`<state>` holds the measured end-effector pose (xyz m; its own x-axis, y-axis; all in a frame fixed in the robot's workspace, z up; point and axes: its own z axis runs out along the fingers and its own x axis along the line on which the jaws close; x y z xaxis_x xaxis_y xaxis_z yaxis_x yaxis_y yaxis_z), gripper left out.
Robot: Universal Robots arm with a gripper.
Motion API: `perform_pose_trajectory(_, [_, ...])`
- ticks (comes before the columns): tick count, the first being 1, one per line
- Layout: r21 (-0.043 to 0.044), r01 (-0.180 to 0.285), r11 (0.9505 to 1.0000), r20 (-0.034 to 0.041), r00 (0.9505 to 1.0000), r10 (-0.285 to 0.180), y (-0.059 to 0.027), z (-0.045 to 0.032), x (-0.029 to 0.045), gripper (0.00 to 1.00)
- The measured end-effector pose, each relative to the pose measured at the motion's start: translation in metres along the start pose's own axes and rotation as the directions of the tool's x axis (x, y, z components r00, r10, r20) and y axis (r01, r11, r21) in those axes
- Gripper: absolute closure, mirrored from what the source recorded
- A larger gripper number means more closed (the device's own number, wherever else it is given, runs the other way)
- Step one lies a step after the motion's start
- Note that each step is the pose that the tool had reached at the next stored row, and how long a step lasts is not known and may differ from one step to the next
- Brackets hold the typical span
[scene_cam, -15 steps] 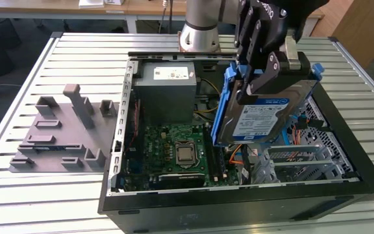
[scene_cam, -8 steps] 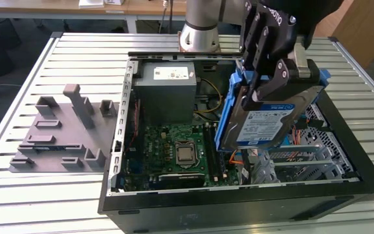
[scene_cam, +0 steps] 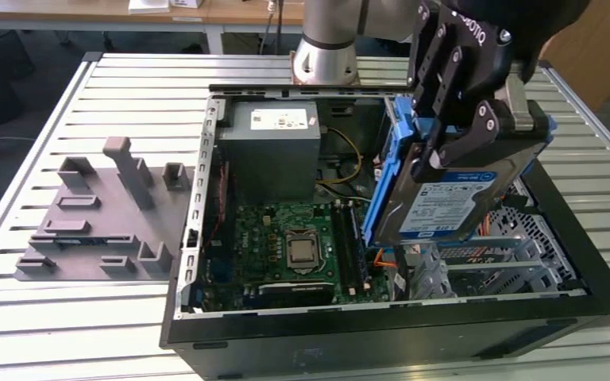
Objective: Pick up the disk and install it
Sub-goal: 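Insert the disk into the insertion slot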
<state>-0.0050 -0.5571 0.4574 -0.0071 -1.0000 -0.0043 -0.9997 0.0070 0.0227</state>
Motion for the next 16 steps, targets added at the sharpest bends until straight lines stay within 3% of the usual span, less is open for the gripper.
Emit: perform_pose_trajectory(16, [-0.0001, 0.0, 1.0, -0.0001, 1.0, 0.0, -0.0171, 0.0032, 0.0042, 0.64])
